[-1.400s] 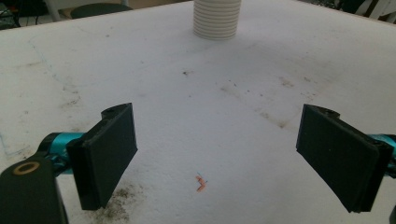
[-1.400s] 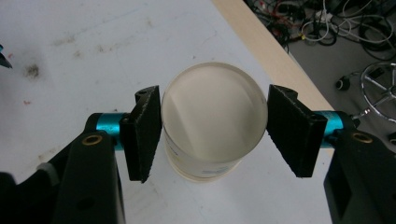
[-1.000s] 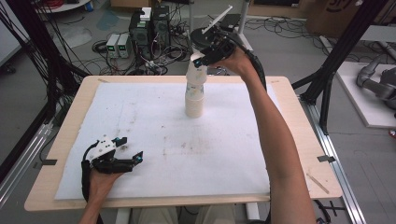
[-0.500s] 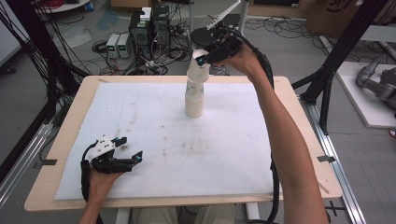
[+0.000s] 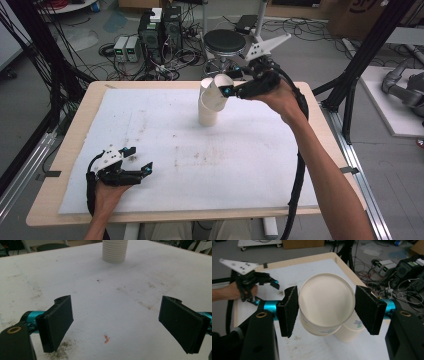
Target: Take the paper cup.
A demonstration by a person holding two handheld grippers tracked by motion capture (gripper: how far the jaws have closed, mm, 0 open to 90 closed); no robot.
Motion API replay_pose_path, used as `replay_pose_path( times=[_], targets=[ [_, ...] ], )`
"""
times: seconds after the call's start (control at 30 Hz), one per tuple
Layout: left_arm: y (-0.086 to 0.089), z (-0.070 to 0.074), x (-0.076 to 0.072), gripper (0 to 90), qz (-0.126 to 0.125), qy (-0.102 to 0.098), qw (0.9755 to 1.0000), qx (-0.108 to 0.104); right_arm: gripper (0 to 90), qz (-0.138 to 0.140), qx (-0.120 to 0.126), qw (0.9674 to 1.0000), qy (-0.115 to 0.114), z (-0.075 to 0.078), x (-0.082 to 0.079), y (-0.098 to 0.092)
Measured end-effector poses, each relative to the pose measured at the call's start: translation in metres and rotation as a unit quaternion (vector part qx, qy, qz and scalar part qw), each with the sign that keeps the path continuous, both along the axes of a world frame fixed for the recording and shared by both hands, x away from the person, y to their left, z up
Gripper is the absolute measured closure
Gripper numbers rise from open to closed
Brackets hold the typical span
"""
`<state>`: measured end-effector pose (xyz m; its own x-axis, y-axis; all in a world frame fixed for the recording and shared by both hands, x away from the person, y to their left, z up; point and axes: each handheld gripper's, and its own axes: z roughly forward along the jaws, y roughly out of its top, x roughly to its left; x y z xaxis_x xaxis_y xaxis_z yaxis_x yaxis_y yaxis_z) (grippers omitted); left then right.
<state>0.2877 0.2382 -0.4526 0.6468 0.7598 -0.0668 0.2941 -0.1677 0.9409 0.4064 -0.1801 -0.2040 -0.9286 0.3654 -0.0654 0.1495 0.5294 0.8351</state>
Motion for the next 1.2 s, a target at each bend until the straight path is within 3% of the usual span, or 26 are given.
replay_pose_path(
  times=[0.13,0.3,0.37,0.43,0.8,1.0,1.2],
  targets=[
    [0.0,0.0,-0.001,12.1,-0.007,-0.003,1.0,0.0,38.6,0.025,0.029,0.9992,-0.008,-0.019,-0.021,-0.011],
    [0.0,0.0,-0.001,12.1,-0.008,-0.002,1.0,0.0,38.6,0.033,0.056,0.9979,-0.009,-0.044,-0.041,-0.022],
    [0.0,0.0,0.0,12.1,-0.009,-0.002,1.0,0.0,38.6,0.037,0.062,0.9973,-0.01,-0.049,-0.044,-0.024],
    [0.001,0.0,-0.001,12.1,-0.01,-0.004,0.9999,-0.004,38.6,0.042,0.079,0.9959,-0.009,-0.062,-0.053,-0.025],
    [0.003,0.0,-0.001,12.1,-0.019,-0.007,0.9997,-0.012,38.6,0.057,0.123,0.9908,-0.002,-0.122,-0.08,-0.023],
    [0.004,0.0,-0.002,12.2,-0.028,-0.01,0.9994,-0.018,38.6,0.069,0.14,0.9877,0.0,-0.135,-0.088,-0.022],
    [0.004,0.0,-0.002,12.2,-0.028,-0.011,0.9994,-0.016,38.6,0.068,0.146,0.987,0.004,-0.144,-0.087,-0.022]
  ],
)
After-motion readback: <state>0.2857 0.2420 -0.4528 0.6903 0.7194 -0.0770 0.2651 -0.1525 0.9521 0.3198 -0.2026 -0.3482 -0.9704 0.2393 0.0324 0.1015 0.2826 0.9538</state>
